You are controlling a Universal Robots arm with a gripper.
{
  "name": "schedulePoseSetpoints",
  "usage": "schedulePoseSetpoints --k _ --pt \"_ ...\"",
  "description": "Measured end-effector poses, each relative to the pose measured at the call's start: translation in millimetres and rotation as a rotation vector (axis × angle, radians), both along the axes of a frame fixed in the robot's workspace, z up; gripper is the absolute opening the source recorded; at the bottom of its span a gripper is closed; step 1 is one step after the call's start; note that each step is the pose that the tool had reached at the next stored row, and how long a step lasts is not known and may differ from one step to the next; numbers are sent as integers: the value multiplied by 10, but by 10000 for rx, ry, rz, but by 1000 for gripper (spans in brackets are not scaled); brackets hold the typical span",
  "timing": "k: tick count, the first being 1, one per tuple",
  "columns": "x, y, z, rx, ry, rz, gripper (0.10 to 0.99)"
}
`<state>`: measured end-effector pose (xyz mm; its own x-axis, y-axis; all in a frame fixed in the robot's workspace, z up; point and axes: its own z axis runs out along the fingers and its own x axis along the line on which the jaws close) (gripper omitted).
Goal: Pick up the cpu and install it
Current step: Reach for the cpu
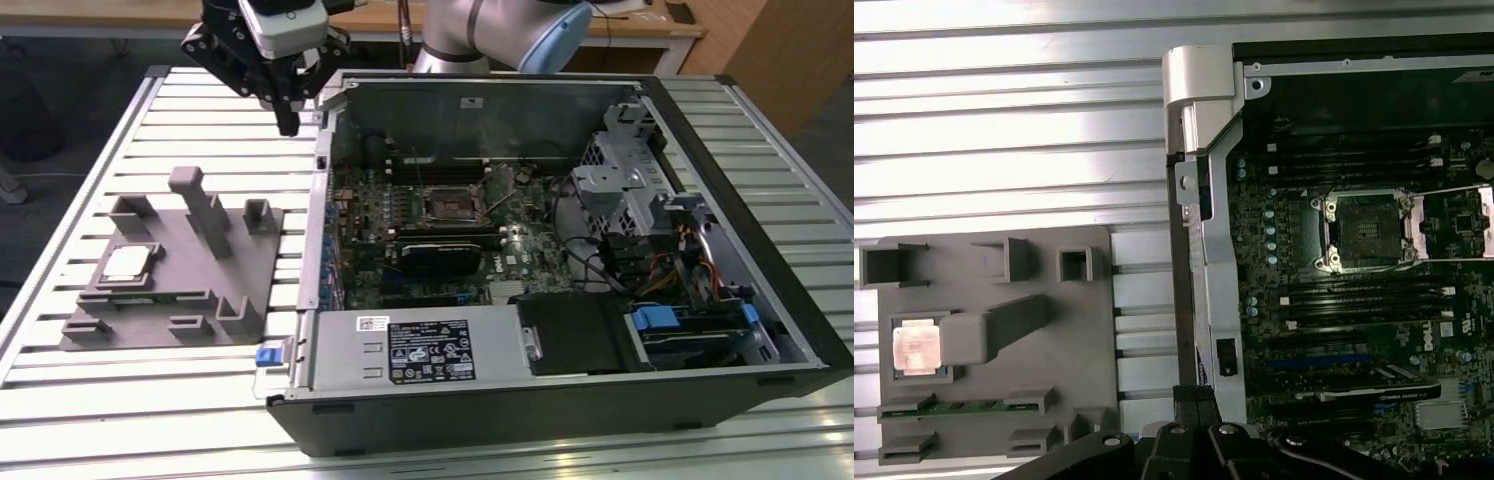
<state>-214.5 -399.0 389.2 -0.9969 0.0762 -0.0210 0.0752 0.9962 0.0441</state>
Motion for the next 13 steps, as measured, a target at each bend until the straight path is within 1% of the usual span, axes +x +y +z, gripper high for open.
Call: schedulePoseSetpoints --k 8,13 --pt "-71 0 -5 0 5 -1 106" --pt "-158 0 -8 0 8 -1 106"
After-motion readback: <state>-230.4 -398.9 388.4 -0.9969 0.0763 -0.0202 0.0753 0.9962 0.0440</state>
